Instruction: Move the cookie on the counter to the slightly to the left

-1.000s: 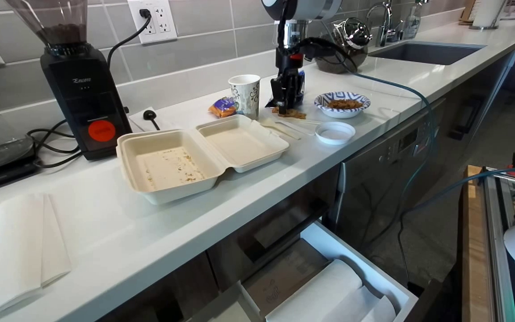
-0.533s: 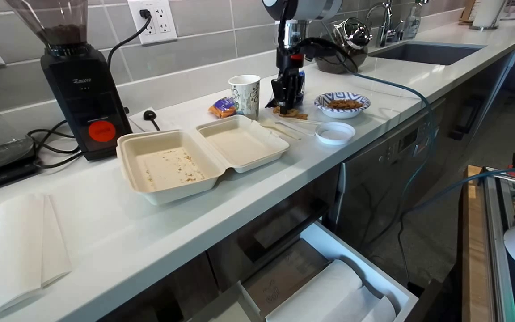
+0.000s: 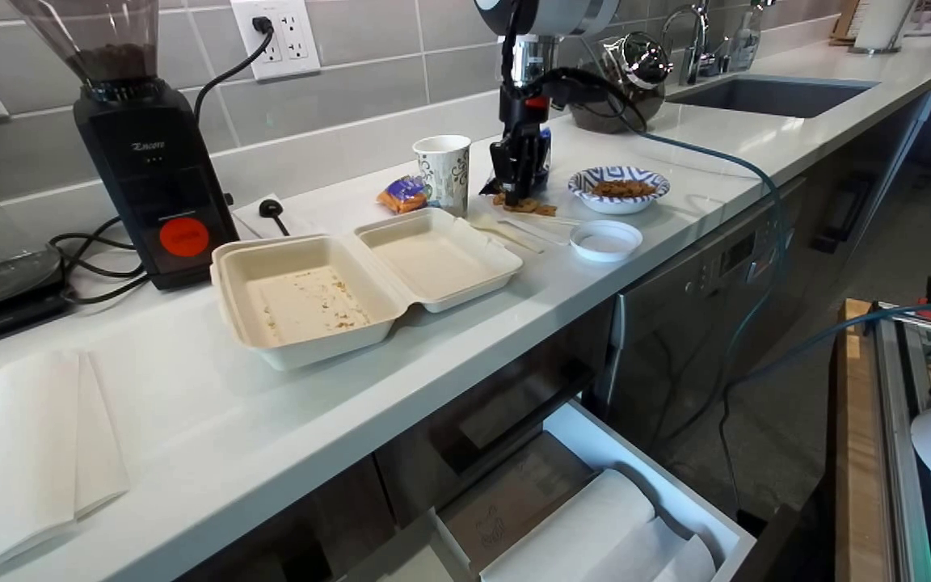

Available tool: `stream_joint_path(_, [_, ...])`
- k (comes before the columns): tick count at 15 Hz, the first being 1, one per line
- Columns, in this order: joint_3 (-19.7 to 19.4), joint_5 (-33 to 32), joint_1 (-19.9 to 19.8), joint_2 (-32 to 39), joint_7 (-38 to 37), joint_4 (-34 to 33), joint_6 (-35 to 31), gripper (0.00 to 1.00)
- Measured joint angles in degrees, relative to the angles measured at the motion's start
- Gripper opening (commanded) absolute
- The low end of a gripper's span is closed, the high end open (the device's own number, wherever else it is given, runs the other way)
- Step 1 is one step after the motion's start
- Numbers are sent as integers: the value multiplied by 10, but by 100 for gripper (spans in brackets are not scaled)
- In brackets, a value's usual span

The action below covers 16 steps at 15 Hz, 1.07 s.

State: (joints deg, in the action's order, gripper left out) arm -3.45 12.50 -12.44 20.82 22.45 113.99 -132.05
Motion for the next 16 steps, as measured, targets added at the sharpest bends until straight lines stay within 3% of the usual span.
stream_joint_path(16, [6,16,-9,-2,1,0,0,30])
